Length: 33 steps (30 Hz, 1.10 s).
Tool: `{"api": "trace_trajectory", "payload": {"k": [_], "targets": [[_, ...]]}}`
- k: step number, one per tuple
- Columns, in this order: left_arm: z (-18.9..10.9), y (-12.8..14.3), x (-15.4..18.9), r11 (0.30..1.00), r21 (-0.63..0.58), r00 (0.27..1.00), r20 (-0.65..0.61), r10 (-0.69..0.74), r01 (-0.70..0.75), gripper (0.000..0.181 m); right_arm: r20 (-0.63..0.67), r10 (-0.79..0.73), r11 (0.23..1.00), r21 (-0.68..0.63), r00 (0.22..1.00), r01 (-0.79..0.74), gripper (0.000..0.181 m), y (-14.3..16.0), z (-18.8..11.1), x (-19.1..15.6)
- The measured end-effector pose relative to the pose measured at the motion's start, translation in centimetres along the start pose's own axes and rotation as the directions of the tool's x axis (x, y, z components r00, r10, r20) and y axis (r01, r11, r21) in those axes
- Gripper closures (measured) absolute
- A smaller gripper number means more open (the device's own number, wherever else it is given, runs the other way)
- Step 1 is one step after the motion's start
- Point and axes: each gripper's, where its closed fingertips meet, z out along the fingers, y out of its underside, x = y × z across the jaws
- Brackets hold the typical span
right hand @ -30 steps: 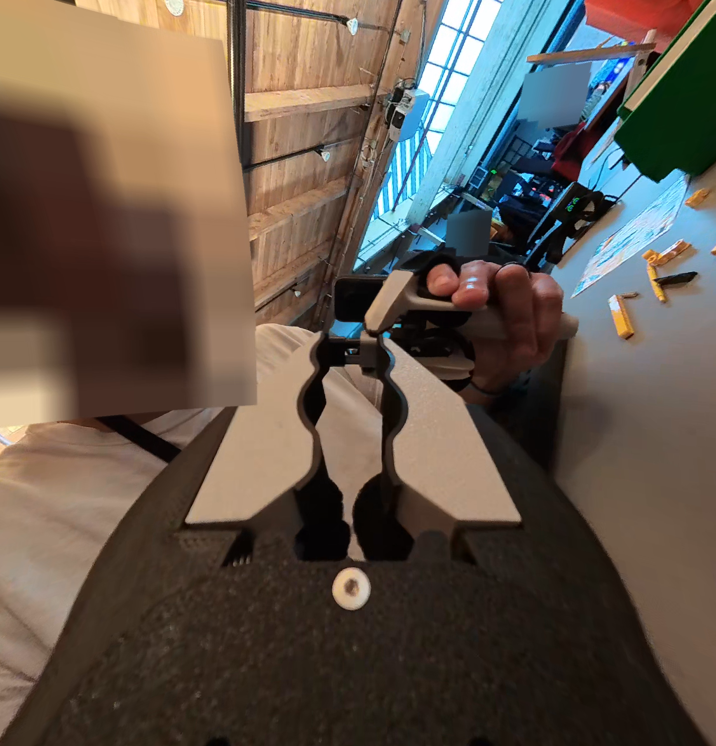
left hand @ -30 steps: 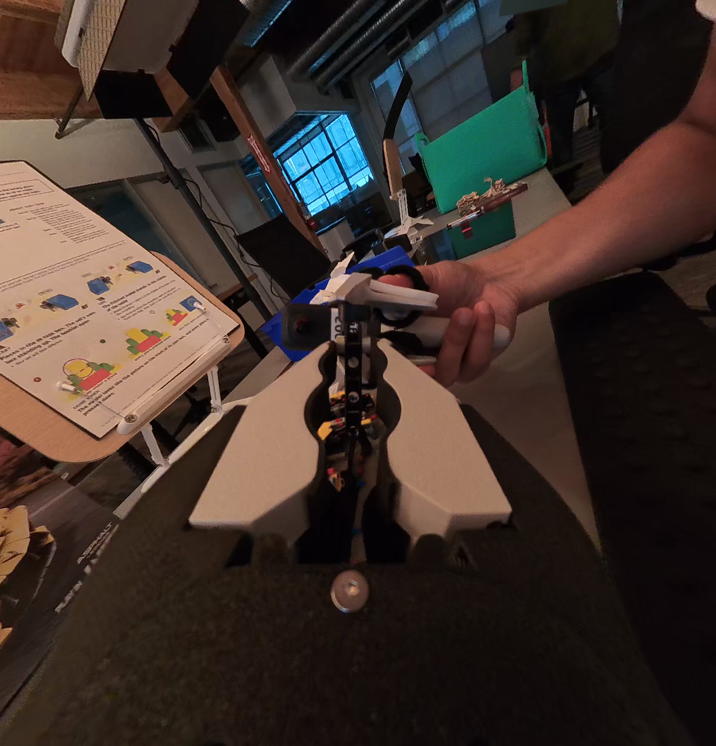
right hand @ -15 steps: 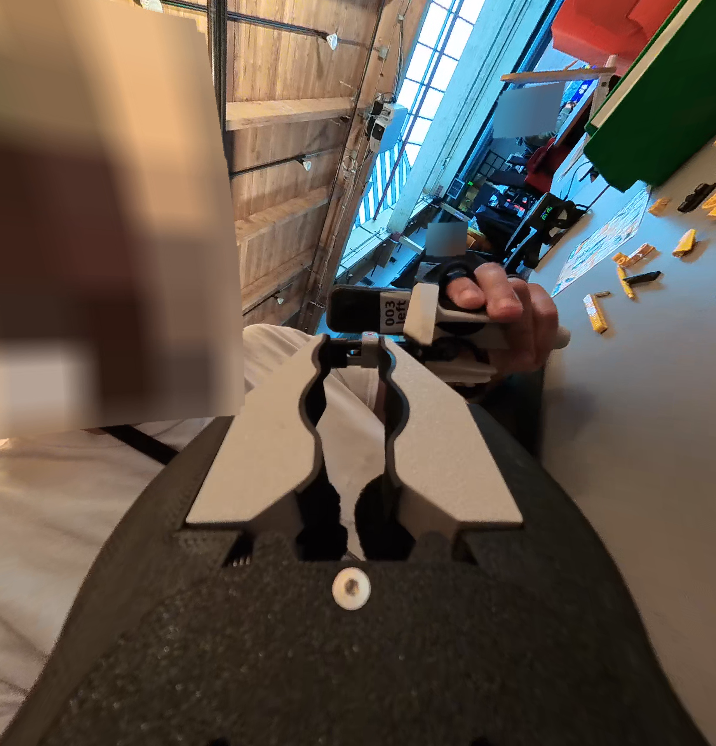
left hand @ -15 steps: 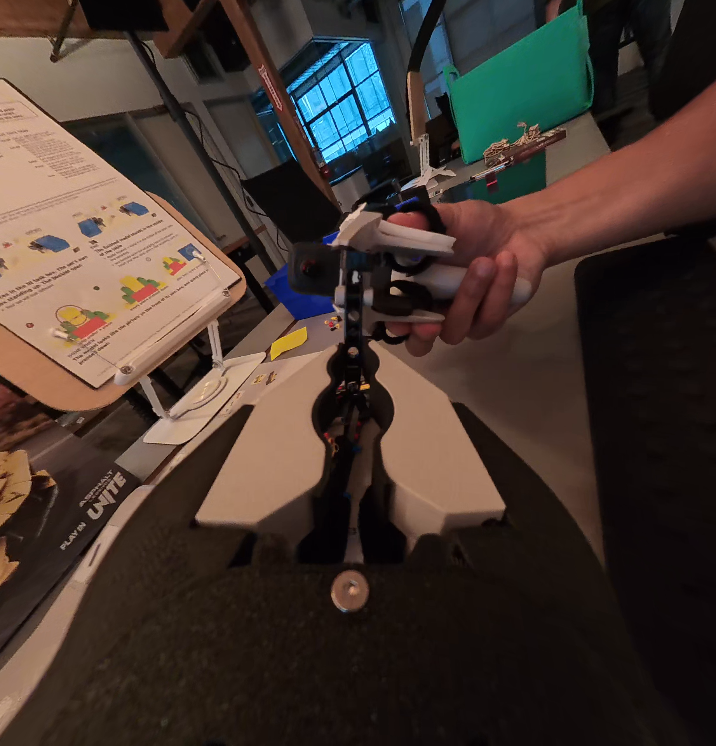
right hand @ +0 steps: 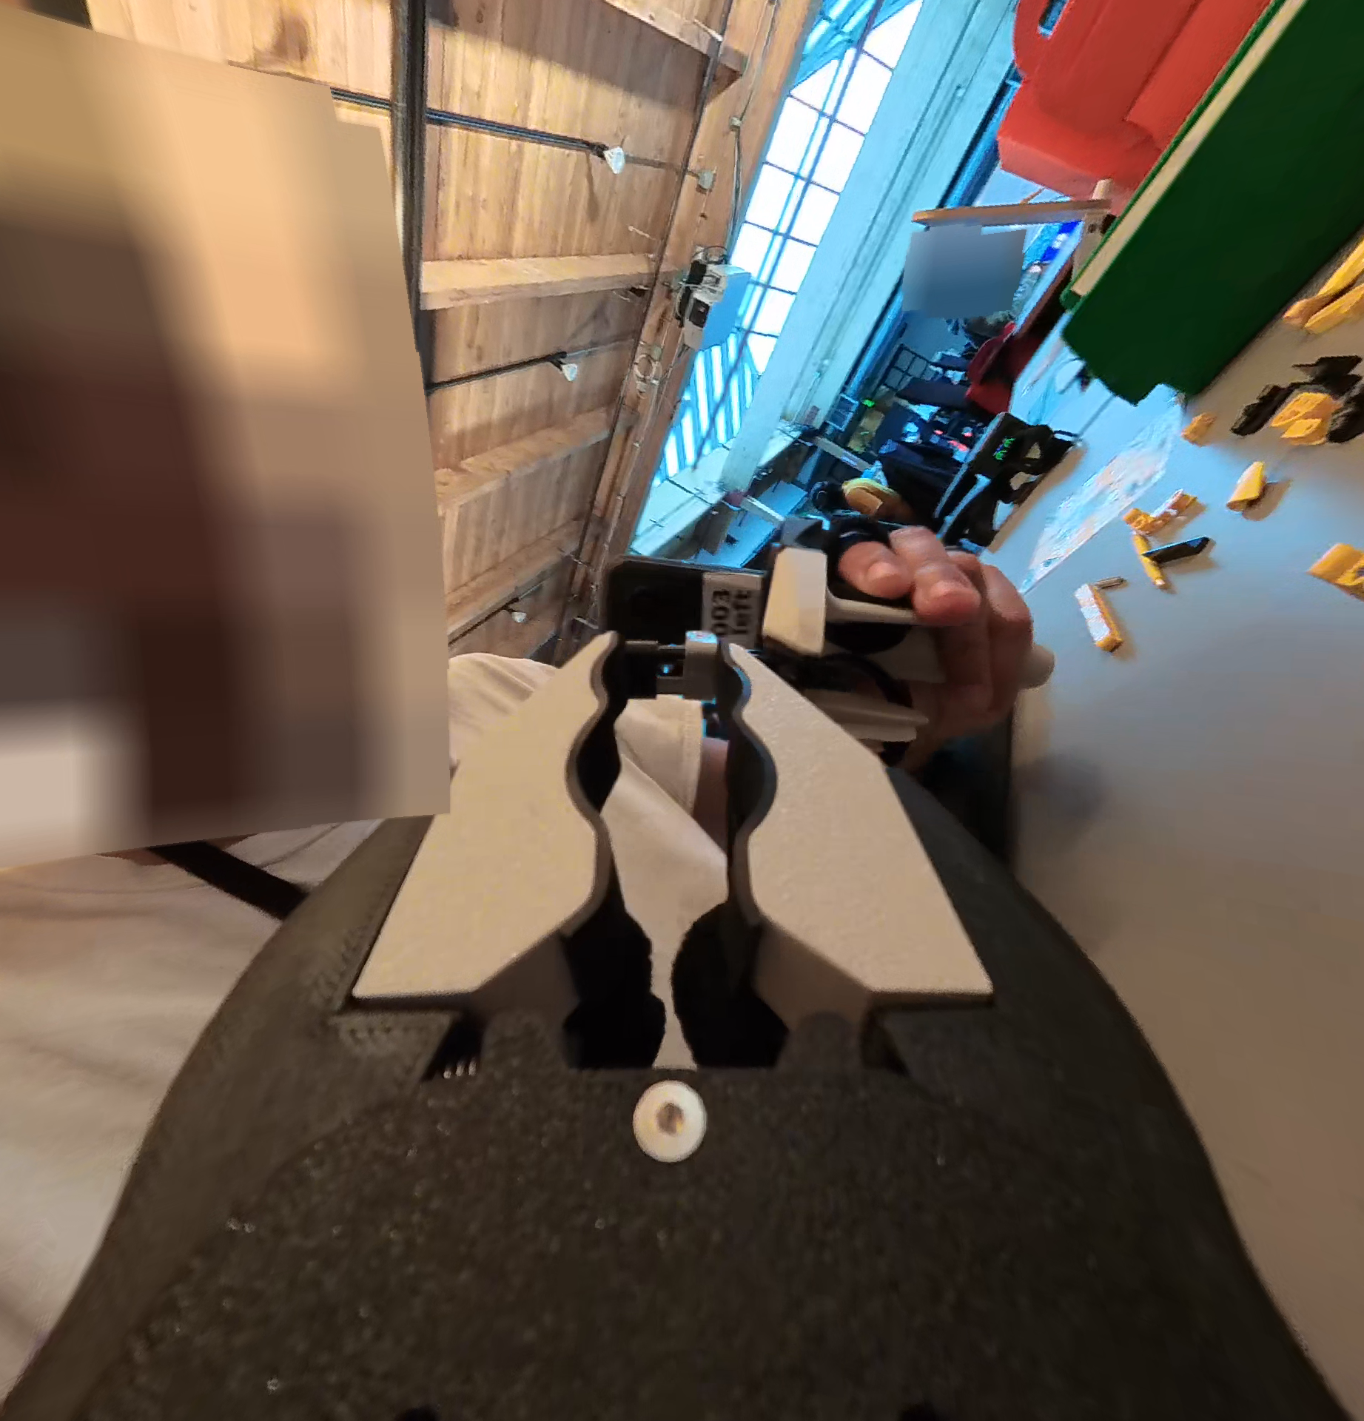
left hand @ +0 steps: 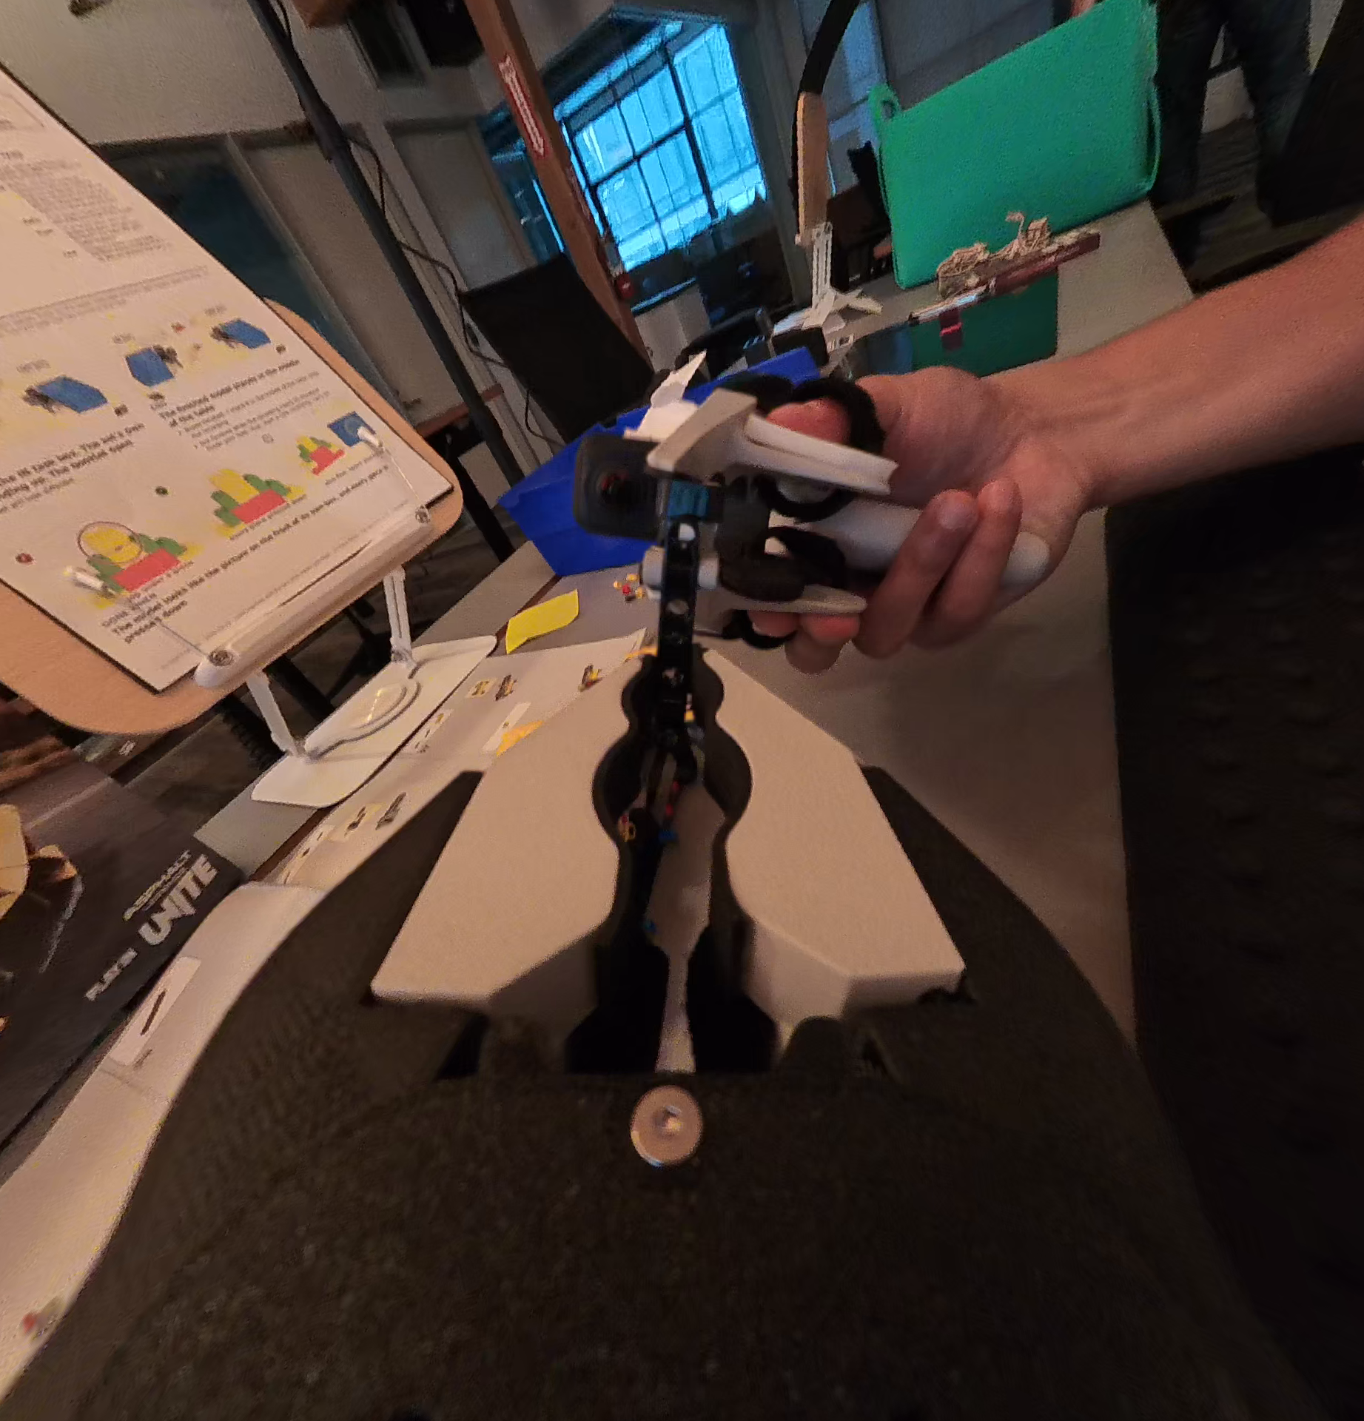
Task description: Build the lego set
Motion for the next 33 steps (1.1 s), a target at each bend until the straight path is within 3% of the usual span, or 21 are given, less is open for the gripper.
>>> {"api": "trace_trajectory", "payload": {"k": [3, 12, 16, 26, 33], "targets": [[-0.2, -0.3, -0.5, 0.999, -0.001, 0.996, 0.075, 0.043, -0.043, 0.152, -0.081, -0.061, 0.997, -0.046, 0.995, 0.058, 0.16, 0.3, -0.4, 0.7], [-0.1, -1.5, 0.5, 0.968, -0.003, 0.958, 0.143, 0.25, -0.252, 0.164, -0.173, -0.194, 0.974, -0.154, 0.965, 0.168, 0.16, 1.0, 0.5, 1.1], [-0.1, -1.4, 0.1, 0.965, -0.01, 0.95, 0.173, 0.259, -0.262, 0.163, -0.198, -0.216, 0.97, -0.154, 0.956, 0.188, 0.16, 0.5, 0.1, 1.4], [0.4, -0.1, 0.1, 0.983, -0.081, 0.978, 0.115, 0.172, -0.163, 0.165, -0.257, -0.25, 0.966, -0.139, 0.934, 0.22, 0.16, 0.3, -0.5, 2.7], [0.3, 0.2, 0.4, 0.972, -0.067, 0.966, 0.115, 0.232, -0.226, 0.164, -0.25, -0.262, 0.96, -0.168, 0.932, 0.225, 0.16, 0.7, -0.6, 2.8]]}}
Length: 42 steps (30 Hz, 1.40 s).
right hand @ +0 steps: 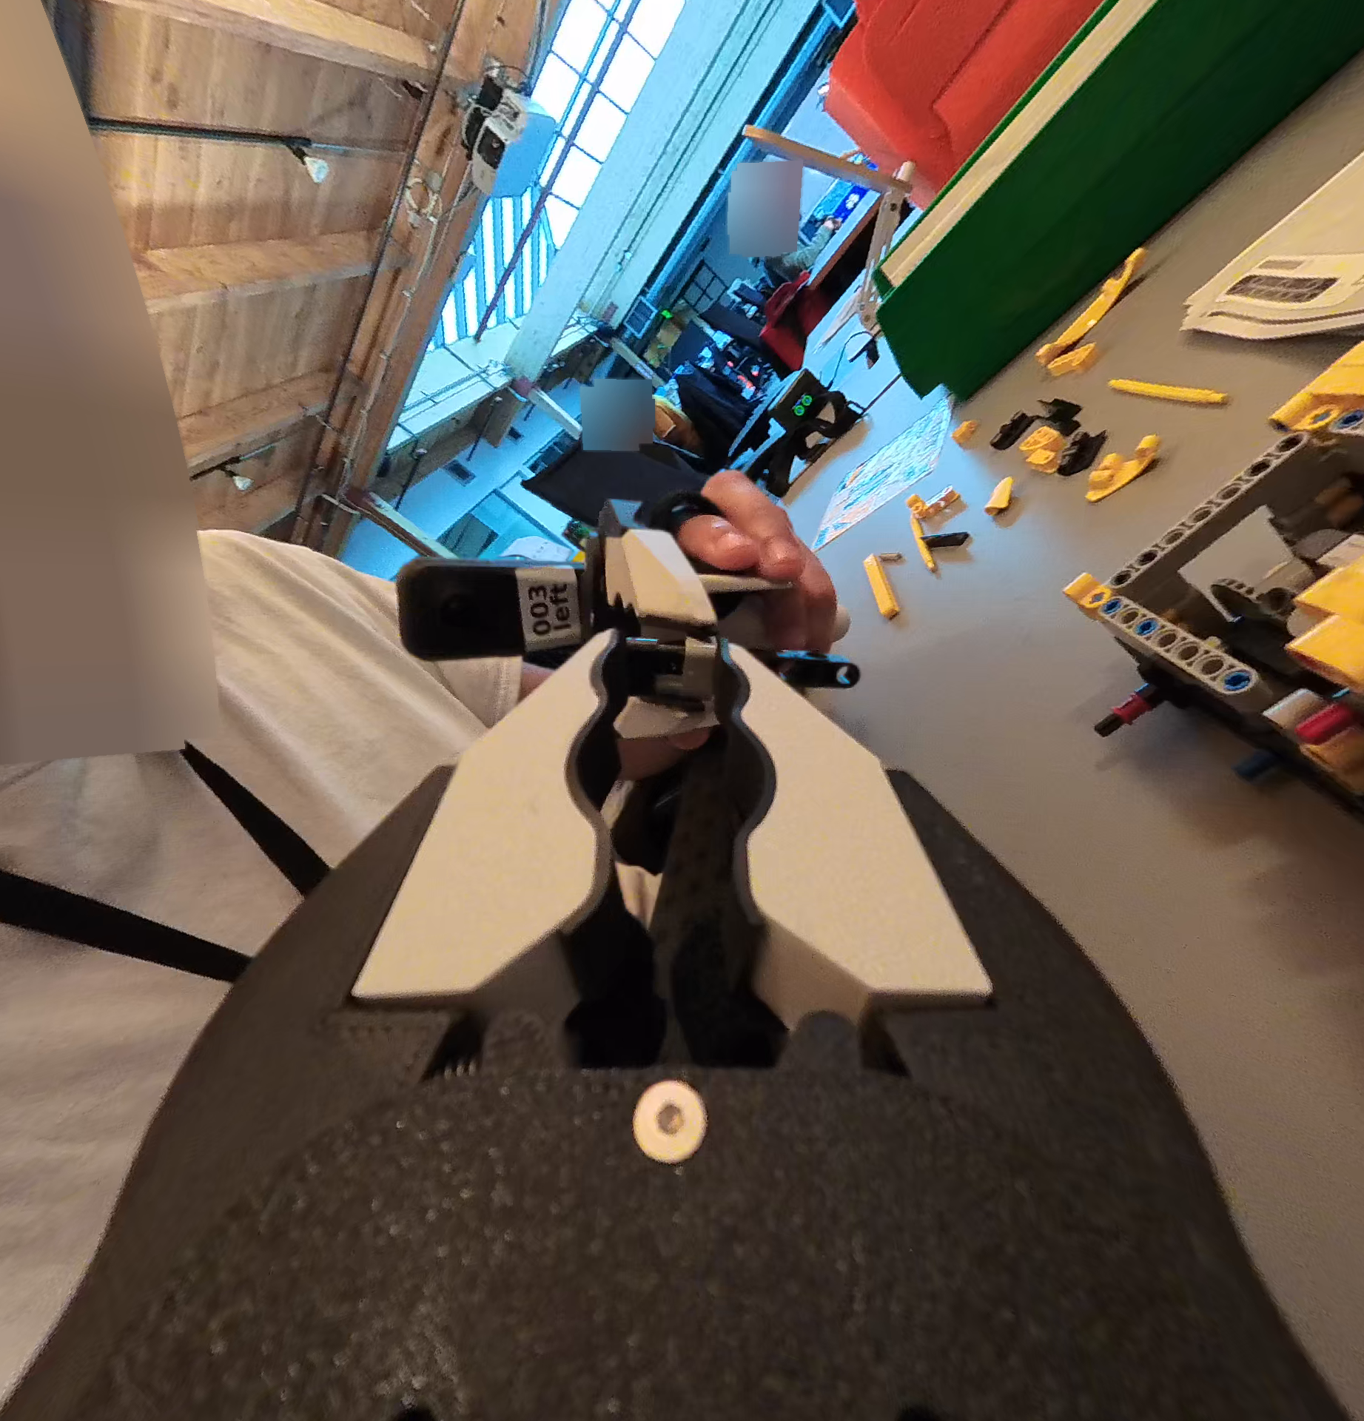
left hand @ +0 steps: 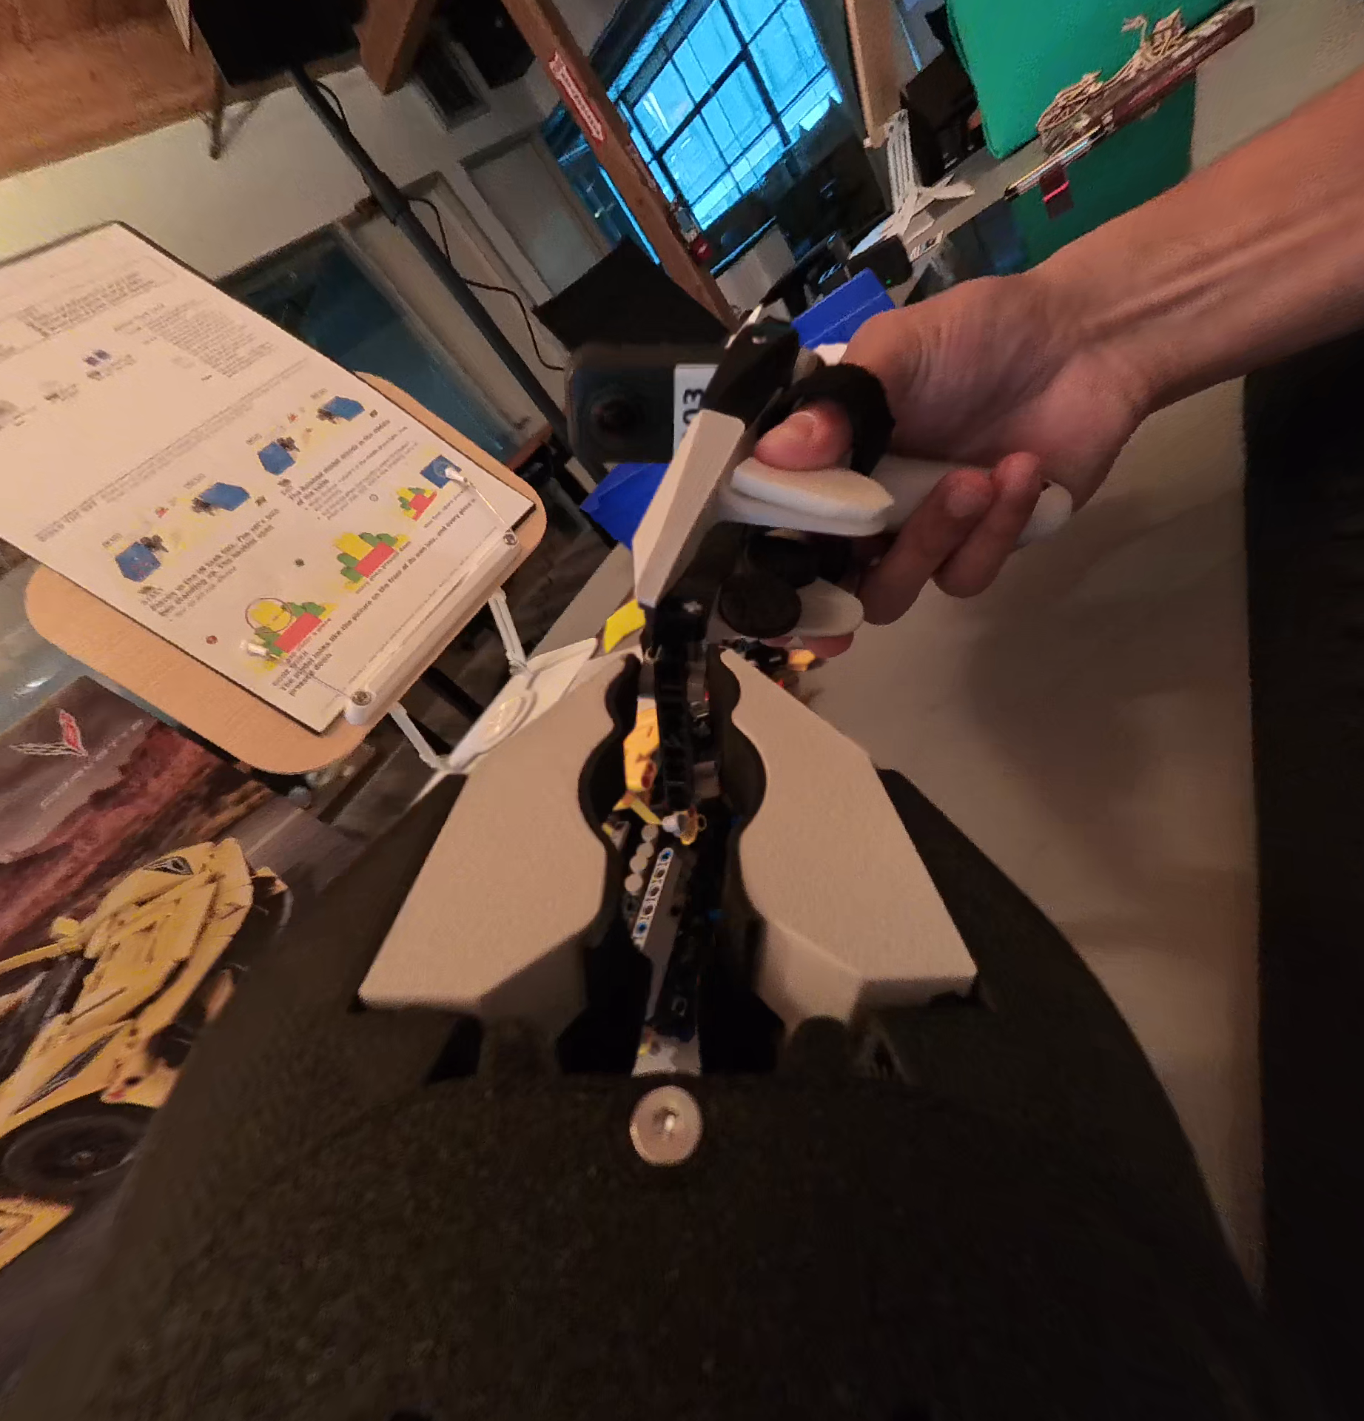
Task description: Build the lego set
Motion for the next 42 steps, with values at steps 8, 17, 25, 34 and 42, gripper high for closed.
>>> {"api": "trace_trajectory", "payload": {"k": [8, 17, 25, 34, 42], "targets": [[0.1, 0.2, 0.2, 0.993, -0.032, 0.993, 0.026, 0.116, -0.115, 0.165, -0.018, -0.038, 0.999, -0.004, 0.999, 0.037, 0.159, 0.1, -0.1, 0.1], [0.0, 0.2, -0.3, 0.992, -0.026, 0.991, 0.051, 0.122, -0.121, 0.165, -0.01, -0.077, 0.997, -0.003, 0.997, 0.077, 0.152, 0.4, -0.1, -0.1], [0.1, 0.0, -0.1, 0.987, -0.05, 0.986, 0.067, 0.154, -0.151, 0.165, -0.001, -0.09, 0.996, 0.004, 0.996, 0.09, 0.159, 0.6, -0.1, 0.0], [0.3, 0.2, -0.4, 0.998, -0.051, 0.998, 0.054, 0.025, -0.022, 0.165, 0.074, 0.011, 0.997, 0.08, 0.997, -0.017, 0.16, 0.2, -0.2, 0.2], [0.7, 2.0, -0.3, 0.988, -0.098, 0.992, -0.028, -0.12, 0.117, 0.166, -0.068, 0.088, 0.995, -0.048, 0.994, -0.092, 0.159, 0.2, -0.5, 2.1]]}}
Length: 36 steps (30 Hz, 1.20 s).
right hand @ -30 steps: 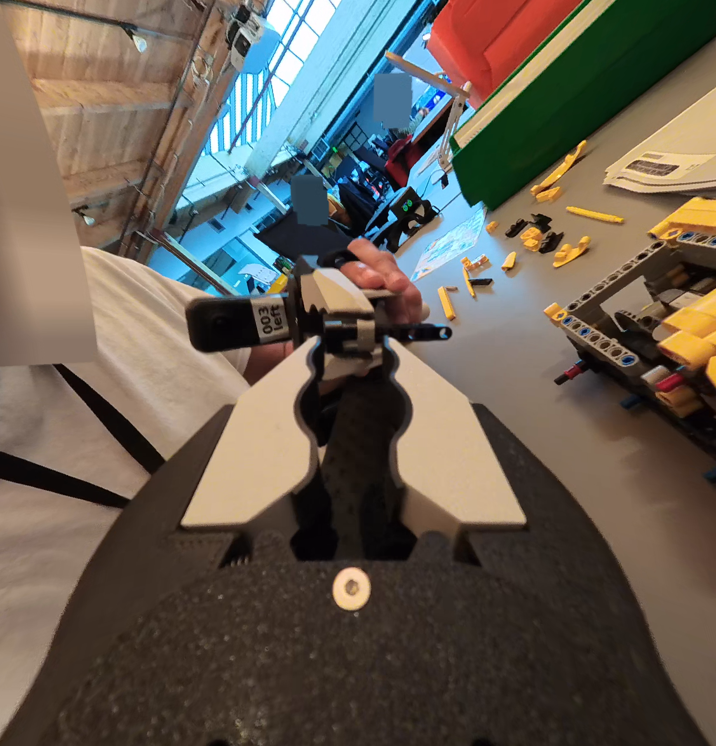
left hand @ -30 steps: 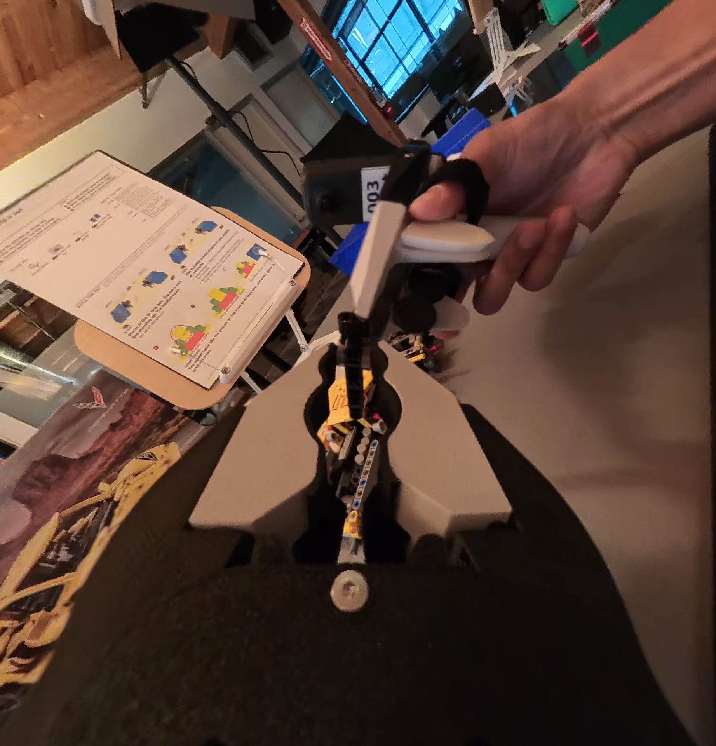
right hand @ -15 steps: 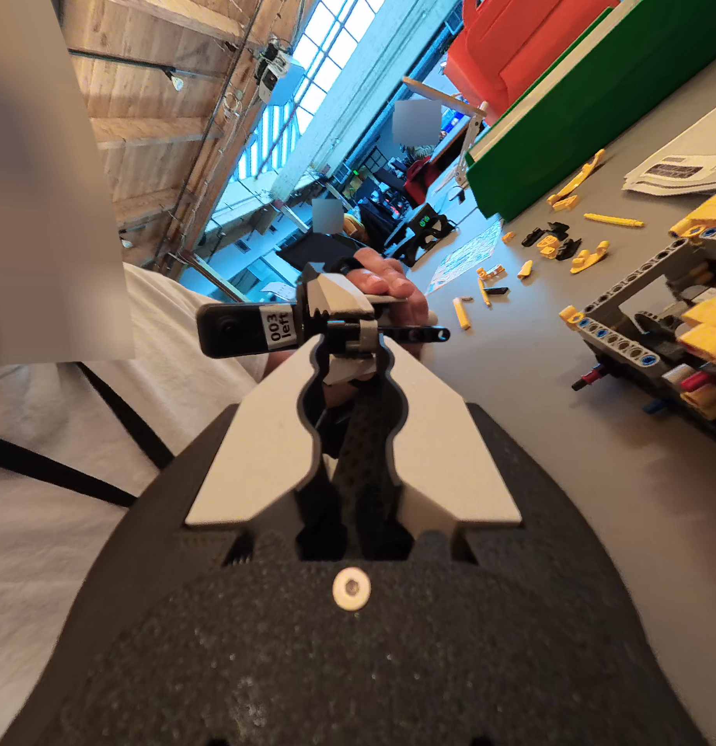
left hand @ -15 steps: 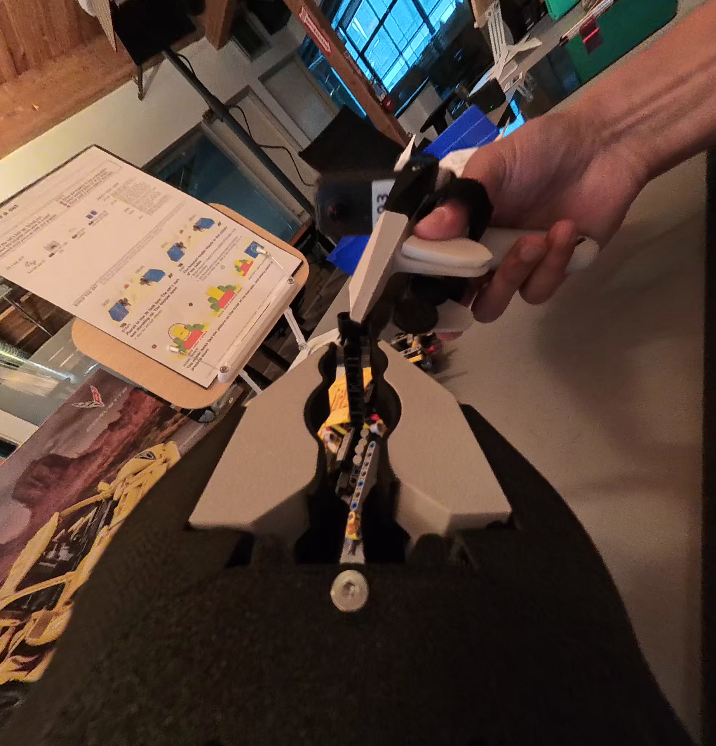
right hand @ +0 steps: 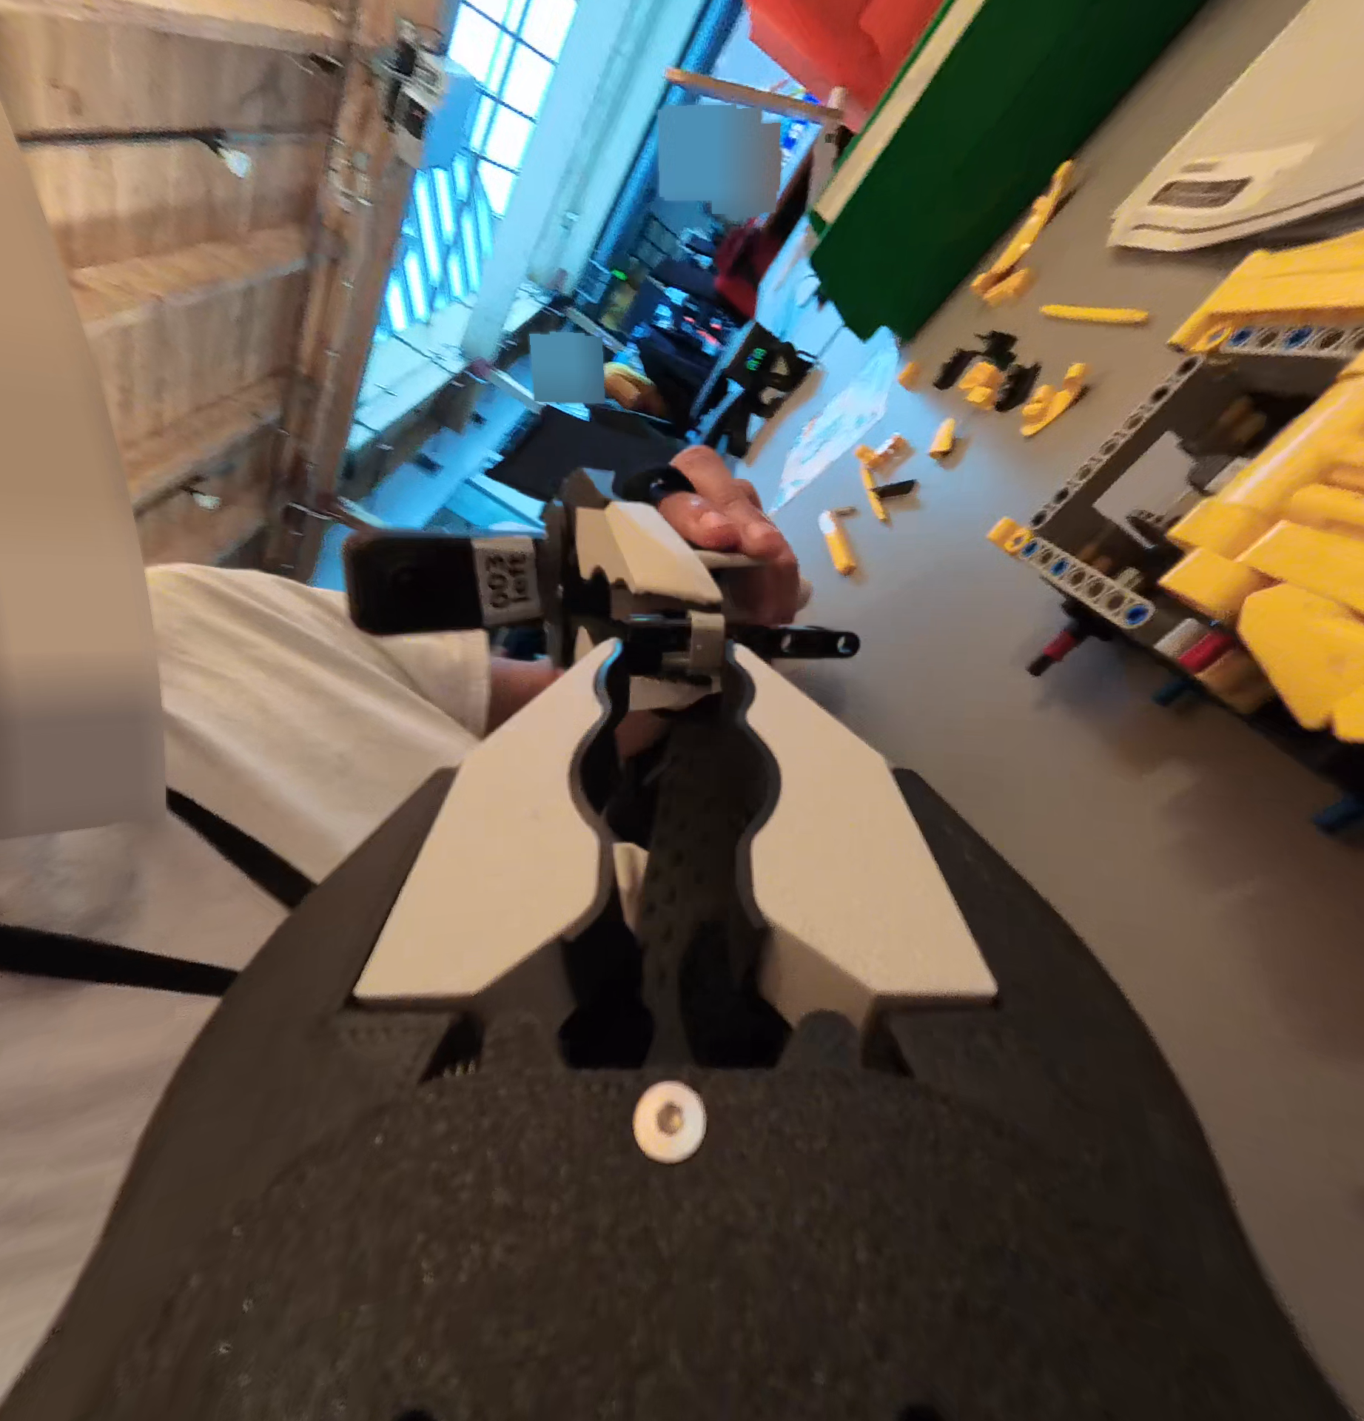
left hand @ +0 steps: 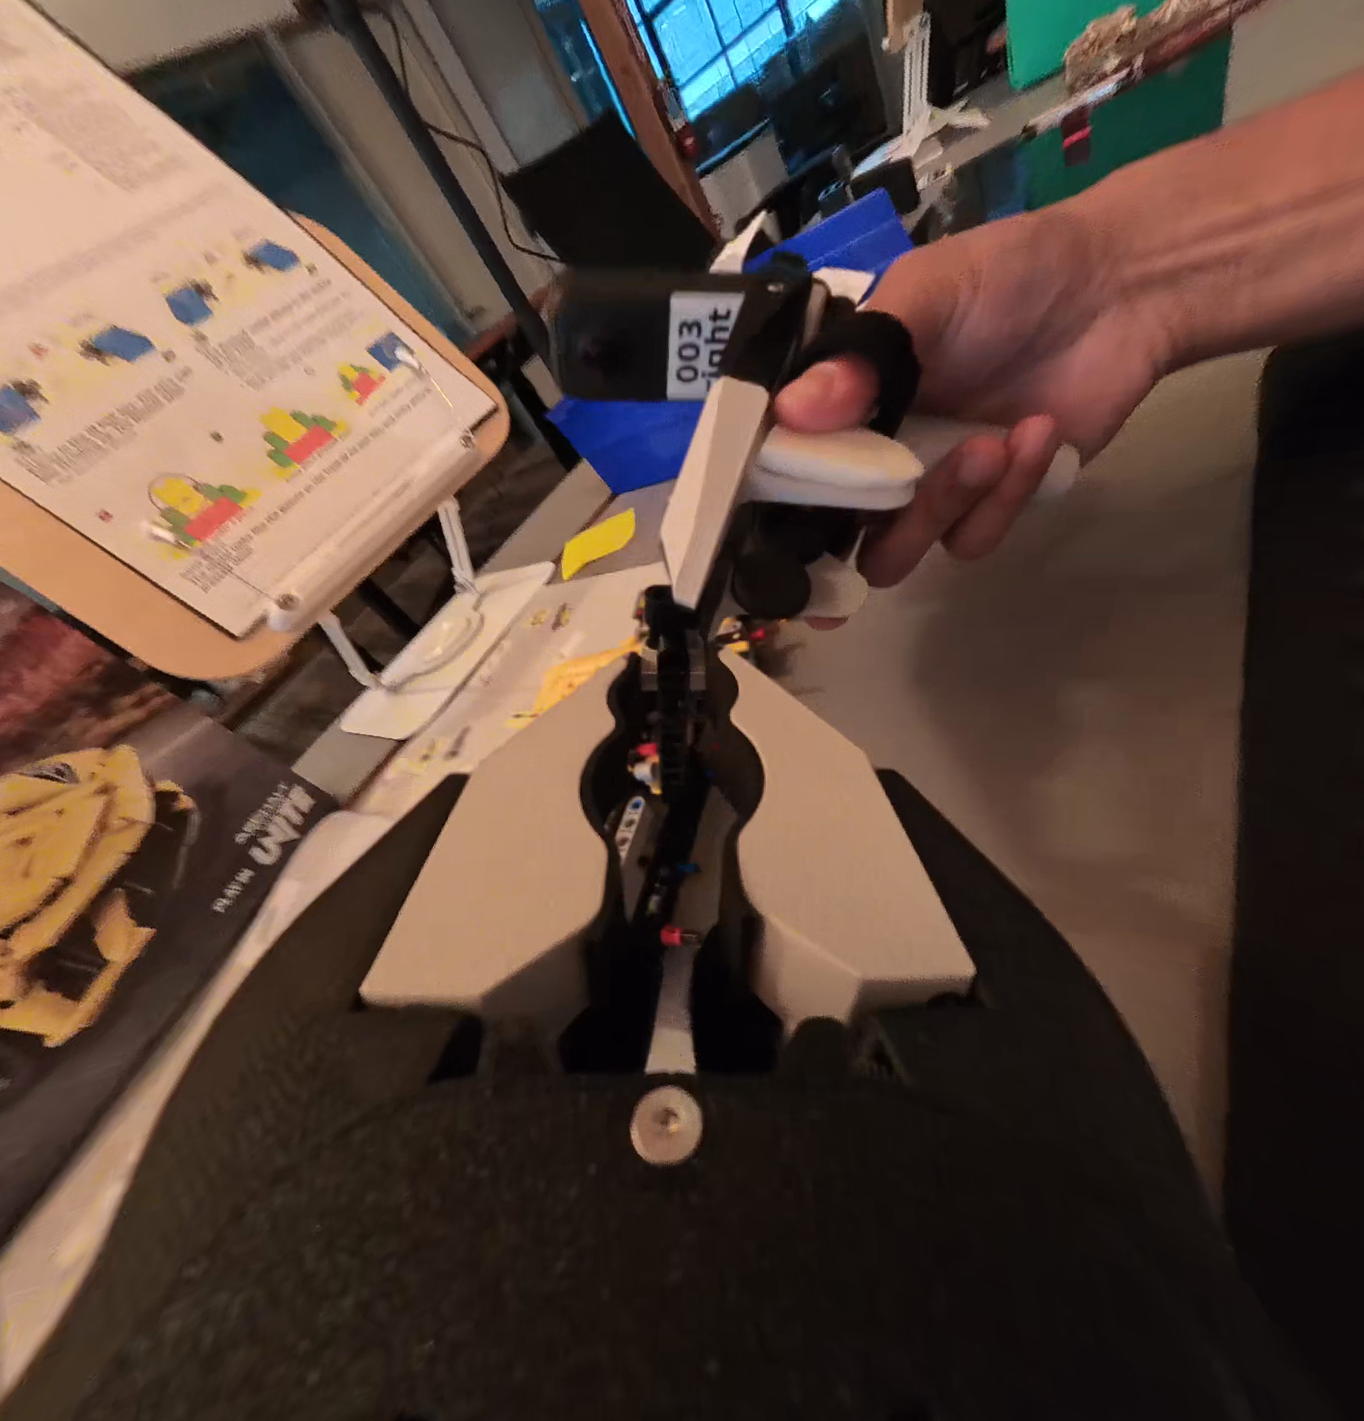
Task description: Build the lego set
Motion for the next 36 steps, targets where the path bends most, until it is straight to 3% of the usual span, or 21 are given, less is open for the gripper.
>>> {"api": "trace_trajectory", "payload": {"k": [1, 3, 5, 7, 9, 10, 11, 13, 15, 19, 23, 27, 36], "targets": [[-0.1, -0.1, -0.2, 0.998, 0.009, 0.998, -0.02, -0.061, 0.062, 0.166, -0.023, -0.047, 0.999, -0.002, 0.999, 0.047, 0.159, -0.1, 0.1, -0.1], [-0.4, -0.5, -0.6, 0.96, 0.031, 0.955, -0.108, -0.275, 0.28, 0.166, -0.068, -0.238, 0.971, -0.026, 0.969, 0.237, 0.14, -0.4, 0.1, -1.1], [-0.8, -1.1, -0.7, 0.841, 0.036, 0.816, -0.265, -0.513, 0.54, 0.165, -0.168, -0.531, 0.847, -0.111, 0.83, 0.519, 0.126, -0.5, 0.1, -1.5], [-1.9, -2.8, 0.0, 0.645, -0.027, 0.546, -0.506, -0.667, 0.764, 0.165, -0.186, -0.804, 0.594, -0.247, 0.565, 0.765, 0.125, -0.3, 0.2, -2.1], [-3.3, -4.2, -0.4, 0.433, -0.112, 0.252, -0.673, -0.695, 0.894, 0.166, -0.173, -0.93, 0.366, -0.354, 0.324, 0.861, 0.136, -0.5, 0.4, -2.6], [-4.3, -5.2, -0.4, 0.349, -0.172, 0.11, -0.746, -0.657, 0.921, 0.166, -0.164, -0.955, 0.293, -0.387, 0.248, 0.874, 0.145, -0.6, 0.5, -3.2], [-4.8, -5.5, -0.6, 0.297, -0.201, 0.035, -0.772, -0.634, 0.934, 0.166, -0.138, -0.971, 0.232, -0.382, 0.193, 0.894, 0.15, -0.6, 0.9, -4.1], [-5.3, -5.7, -0.3, 0.233, -0.285, -0.095, -0.797, -0.597, 0.93, 0.166, -0.061, -0.98, 0.199, -0.387, 0.19, 0.9, 0.143, -0.3, 1.6, -5.1], [-5.2, -5.7, -0.4, 0.174, -0.318, -0.166, -0.801, -0.576, 0.932, 0.166, -0.035, -0.982, 0.183, -0.418, 0.186, 0.89, 0.135, -0.5, 2.3, -5.0], [-5.8, -6.1, 0.0, 0.163, -0.366, -0.233, -0.817, -0.527, 0.916, 0.166, 0.022, -0.983, 0.161, -0.398, 0.184, 0.903, 0.154, -0.1, 2.9, -4.9], [-5.6, -5.9, 0.2, 0.145, -0.386, -0.261, -0.812, -0.522, 0.911, 0.166, -0.008, -0.986, 0.159, -0.364, 0.168, 0.918, 0.158, -0.1, 2.9, -4.8], [-5.2, -5.5, 0.0, 0.119, -0.393, -0.277, -0.802, -0.529, 0.912, 0.166, -0.065, -0.994, 0.109, -0.367, 0.092, 0.924, 0.157, -0.4, 2.6, -4.5], [-4.5, -5.0, 0.1, 0.078, -0.408, -0.31, -0.792, -0.527, 0.91, 0.166, -0.089, -0.987, 0.155, -0.379, 0.131, 0.912, 0.159, -0.4, 2.0, -4.1]]}}
